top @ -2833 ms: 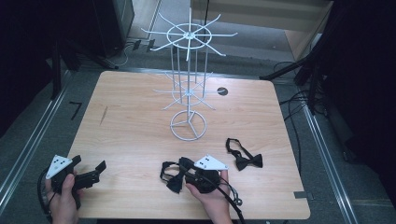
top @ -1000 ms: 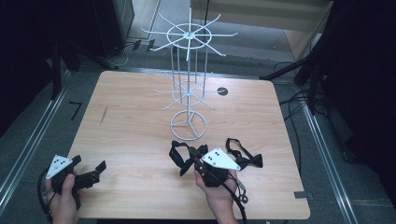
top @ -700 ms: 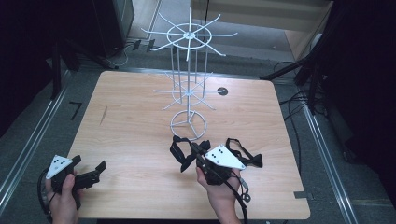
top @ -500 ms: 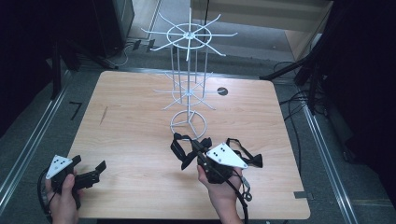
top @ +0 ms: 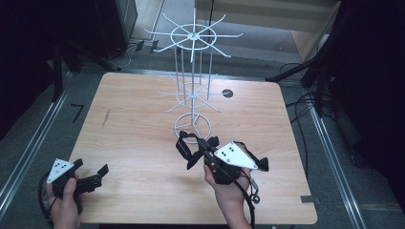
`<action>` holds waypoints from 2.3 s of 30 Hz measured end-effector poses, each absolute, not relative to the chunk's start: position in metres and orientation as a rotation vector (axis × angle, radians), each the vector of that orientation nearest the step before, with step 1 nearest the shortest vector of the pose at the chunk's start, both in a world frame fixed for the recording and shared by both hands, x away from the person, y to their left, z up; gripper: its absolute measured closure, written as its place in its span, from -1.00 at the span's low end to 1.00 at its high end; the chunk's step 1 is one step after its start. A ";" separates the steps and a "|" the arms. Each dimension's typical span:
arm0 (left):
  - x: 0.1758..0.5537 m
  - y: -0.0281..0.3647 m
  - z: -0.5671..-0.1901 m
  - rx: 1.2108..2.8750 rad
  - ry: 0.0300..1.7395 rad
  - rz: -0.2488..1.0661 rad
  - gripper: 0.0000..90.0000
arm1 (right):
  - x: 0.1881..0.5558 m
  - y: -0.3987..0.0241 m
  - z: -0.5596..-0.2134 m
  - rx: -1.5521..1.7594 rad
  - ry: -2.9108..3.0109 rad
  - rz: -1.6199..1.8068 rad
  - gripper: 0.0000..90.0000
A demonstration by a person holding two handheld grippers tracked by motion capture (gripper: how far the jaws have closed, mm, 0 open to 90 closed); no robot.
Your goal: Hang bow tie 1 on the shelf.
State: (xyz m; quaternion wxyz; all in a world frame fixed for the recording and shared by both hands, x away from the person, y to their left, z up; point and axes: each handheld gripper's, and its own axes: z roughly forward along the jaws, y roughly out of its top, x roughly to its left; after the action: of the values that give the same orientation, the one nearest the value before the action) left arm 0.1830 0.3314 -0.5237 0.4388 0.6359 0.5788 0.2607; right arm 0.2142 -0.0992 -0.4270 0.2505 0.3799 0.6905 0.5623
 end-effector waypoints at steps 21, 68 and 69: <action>0.183 0.331 -0.524 1.585 1.438 0.645 -1.00 | 0.218 -0.106 -0.411 1.036 1.827 1.569 1.00; 0.183 0.332 -0.524 1.581 1.439 0.641 -1.00 | 0.275 -0.085 -0.407 1.170 1.784 1.500 0.99; 0.183 0.332 -0.524 1.581 1.439 0.641 -1.00 | 0.275 -0.085 -0.408 1.172 1.784 1.503 0.99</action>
State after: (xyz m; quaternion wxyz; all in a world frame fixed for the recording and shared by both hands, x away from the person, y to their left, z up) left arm 0.1835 0.3316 -0.5238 0.4395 0.6363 0.5791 0.2579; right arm 0.2750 -0.0848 -0.4080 0.2627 0.4331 0.6594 0.5555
